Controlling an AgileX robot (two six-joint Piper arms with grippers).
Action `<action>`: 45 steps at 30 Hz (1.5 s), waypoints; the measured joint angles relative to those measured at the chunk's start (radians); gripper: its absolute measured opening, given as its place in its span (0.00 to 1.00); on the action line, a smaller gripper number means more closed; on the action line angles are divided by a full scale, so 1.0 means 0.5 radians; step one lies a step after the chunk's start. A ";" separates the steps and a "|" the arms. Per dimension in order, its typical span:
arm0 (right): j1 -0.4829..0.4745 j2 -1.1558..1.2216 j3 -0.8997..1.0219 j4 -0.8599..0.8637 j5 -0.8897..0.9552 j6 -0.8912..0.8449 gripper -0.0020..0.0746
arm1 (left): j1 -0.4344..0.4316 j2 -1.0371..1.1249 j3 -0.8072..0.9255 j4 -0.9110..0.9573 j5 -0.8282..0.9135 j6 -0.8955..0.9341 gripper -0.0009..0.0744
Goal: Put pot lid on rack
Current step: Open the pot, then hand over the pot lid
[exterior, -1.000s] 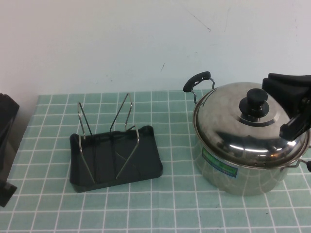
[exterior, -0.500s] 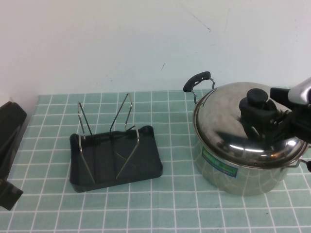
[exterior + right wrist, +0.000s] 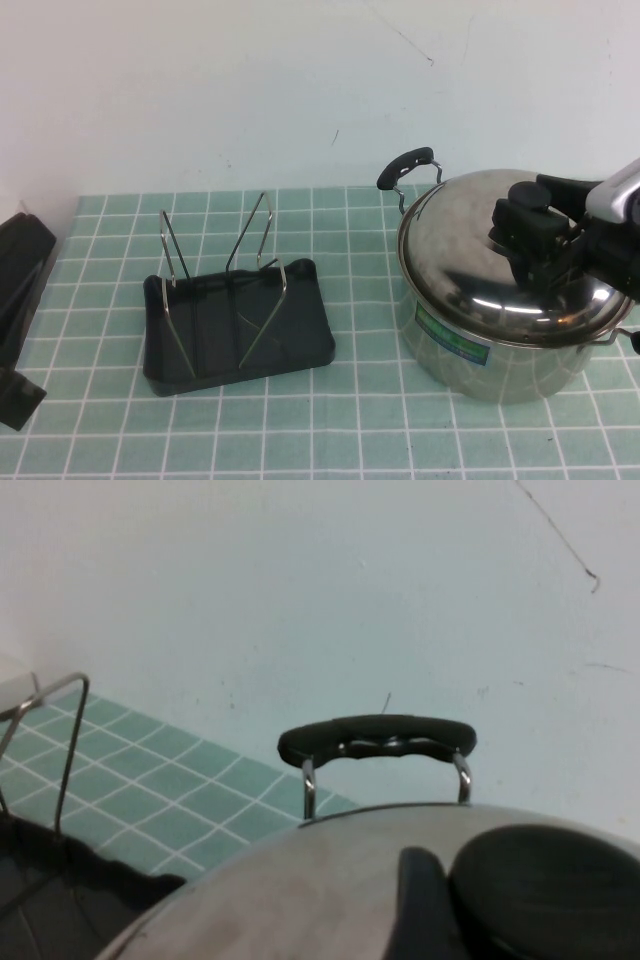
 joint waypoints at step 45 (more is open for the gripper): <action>1.468 -0.598 -0.513 -0.107 0.153 0.026 0.49 | -0.004 0.000 0.000 0.382 -0.580 -2.483 0.85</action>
